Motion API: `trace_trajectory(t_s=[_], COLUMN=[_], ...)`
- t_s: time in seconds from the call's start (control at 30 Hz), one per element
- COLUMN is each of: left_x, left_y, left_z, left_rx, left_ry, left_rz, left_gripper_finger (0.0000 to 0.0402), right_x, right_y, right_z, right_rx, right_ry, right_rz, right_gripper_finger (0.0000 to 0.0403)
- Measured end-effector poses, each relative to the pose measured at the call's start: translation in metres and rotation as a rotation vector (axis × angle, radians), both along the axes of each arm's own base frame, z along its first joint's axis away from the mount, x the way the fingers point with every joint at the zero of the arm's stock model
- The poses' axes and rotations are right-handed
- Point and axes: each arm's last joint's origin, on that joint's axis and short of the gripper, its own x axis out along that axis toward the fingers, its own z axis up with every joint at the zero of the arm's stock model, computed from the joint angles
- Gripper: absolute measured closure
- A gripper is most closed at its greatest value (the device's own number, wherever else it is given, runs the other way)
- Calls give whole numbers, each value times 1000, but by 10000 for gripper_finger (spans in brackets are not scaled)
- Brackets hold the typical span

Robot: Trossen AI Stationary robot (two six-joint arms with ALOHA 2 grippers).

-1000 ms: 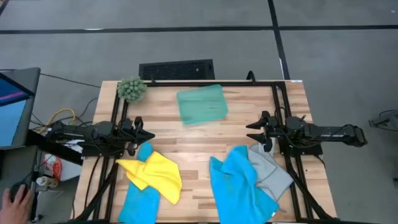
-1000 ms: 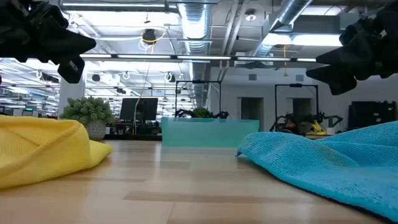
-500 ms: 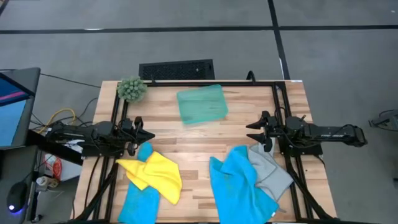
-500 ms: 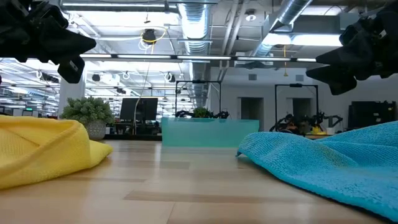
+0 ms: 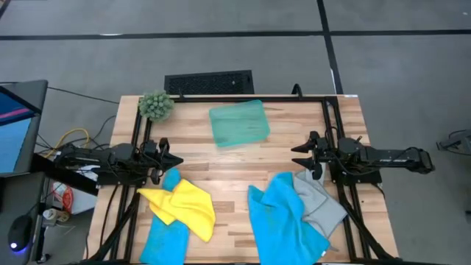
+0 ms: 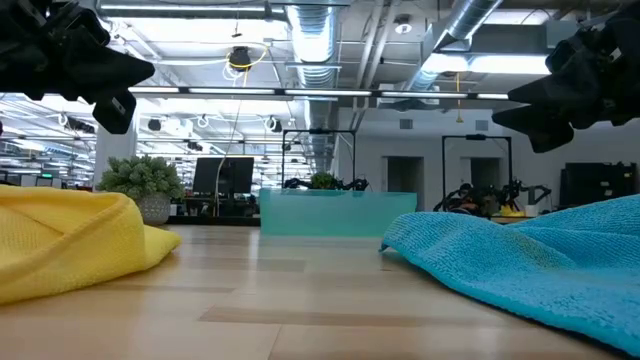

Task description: Fold microfiber towels

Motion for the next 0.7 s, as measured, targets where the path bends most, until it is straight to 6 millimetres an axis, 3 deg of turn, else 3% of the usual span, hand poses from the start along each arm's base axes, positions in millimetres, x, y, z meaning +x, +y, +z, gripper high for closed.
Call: trace_trajectory(t_s=[0.47,0.6,0.7], left_x=[0,0,-1], left_y=[1,3,5], left_z=[0,3,6], left_rx=[-4,-22,-42], left_ry=[-4,-32,-68], left_rz=[29,120,158], left_gripper_finger=[397,397,397], right_x=[0,0,0], right_y=[0,1,0], right_z=[0,1,1], right_rx=[-74,151,202], right_ry=[-3,-8,-11], right_rz=[-1,-7,-28], right_gripper_finger=[159,159,159])
